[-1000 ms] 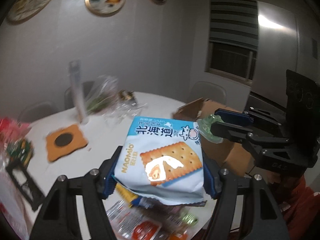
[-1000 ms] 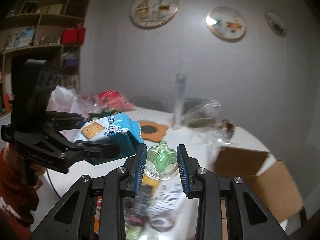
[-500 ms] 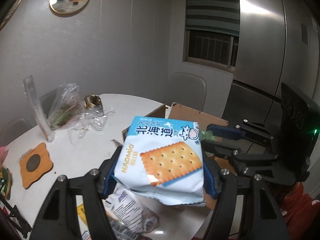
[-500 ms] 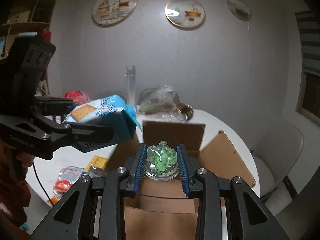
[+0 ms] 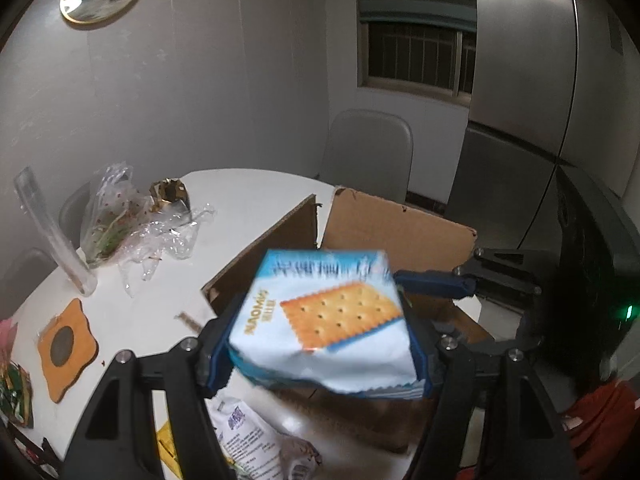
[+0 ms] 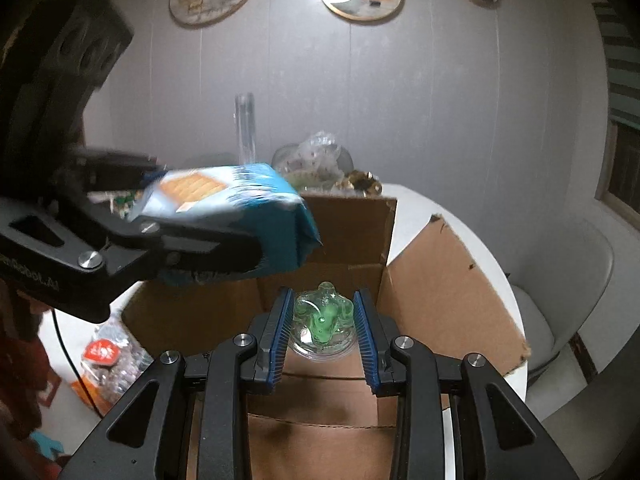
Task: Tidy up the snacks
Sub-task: 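Carry the cracker pack and gummy cup over the cardboard box with both tools, then open the left tool dropping the cracker pack while the right tool releases the gummy cup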
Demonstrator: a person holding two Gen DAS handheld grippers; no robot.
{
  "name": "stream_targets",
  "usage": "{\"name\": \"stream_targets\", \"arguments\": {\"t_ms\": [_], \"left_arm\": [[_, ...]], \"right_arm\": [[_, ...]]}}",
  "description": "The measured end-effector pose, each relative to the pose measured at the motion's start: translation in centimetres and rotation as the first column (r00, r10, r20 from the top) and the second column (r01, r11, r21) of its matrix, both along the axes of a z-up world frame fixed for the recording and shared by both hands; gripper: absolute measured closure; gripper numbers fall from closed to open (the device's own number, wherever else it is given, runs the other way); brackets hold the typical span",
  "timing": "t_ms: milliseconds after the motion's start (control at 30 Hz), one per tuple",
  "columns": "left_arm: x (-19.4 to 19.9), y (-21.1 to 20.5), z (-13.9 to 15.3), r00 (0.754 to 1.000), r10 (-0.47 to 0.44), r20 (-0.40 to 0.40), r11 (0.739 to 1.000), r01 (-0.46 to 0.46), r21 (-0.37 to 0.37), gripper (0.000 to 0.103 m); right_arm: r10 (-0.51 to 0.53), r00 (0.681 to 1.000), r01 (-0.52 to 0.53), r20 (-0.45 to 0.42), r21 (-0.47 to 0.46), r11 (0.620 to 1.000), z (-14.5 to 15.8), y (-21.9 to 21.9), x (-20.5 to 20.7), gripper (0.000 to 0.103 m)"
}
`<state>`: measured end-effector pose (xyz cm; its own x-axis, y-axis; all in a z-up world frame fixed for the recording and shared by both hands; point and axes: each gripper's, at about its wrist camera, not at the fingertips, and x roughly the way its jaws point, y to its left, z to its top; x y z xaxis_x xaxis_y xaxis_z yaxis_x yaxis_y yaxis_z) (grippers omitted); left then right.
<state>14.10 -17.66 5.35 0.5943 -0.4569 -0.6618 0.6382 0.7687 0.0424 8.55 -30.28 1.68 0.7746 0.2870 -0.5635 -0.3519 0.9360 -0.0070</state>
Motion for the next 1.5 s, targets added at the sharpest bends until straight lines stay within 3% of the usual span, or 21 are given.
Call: {"name": "stream_targets", "arguments": {"t_ms": [467,600,1200,1333,1500], "left_arm": [[1.7,-2.8,-2.3,1.000,-0.008,-0.023,0.995,0.011,0.098,0.038],[2.1,-3.5,-2.8,1.000,0.001,-0.027,0.991,0.002,0.133,0.038],[2.6,-3.6,-3.2,0.999,0.019,-0.044,0.989,-0.012,0.146,0.037],[2.3,-3.4,-3.0,0.999,0.023,-0.029,0.991,-0.019,0.135,0.033],[1.8,-2.7,-2.1,1.000,0.030,-0.008,0.994,-0.029,0.103,0.018]], "right_arm": [[-0.018,0.998,0.015,-0.055,-0.056,0.998,-1.4,-0.3,1.0,0.076],[-0.017,0.998,0.009,-0.067,-0.116,0.993,-1.8,0.2,1.6,0.076],[0.007,0.993,-0.024,-0.121,-0.140,0.990,-3.2,0.8,3.4,0.075],[0.011,0.992,-0.029,-0.125,-0.145,0.989,-3.3,1.0,3.6,0.075],[0.014,0.992,-0.030,-0.125,-0.128,0.991,-3.3,1.0,3.4,0.069]]}}
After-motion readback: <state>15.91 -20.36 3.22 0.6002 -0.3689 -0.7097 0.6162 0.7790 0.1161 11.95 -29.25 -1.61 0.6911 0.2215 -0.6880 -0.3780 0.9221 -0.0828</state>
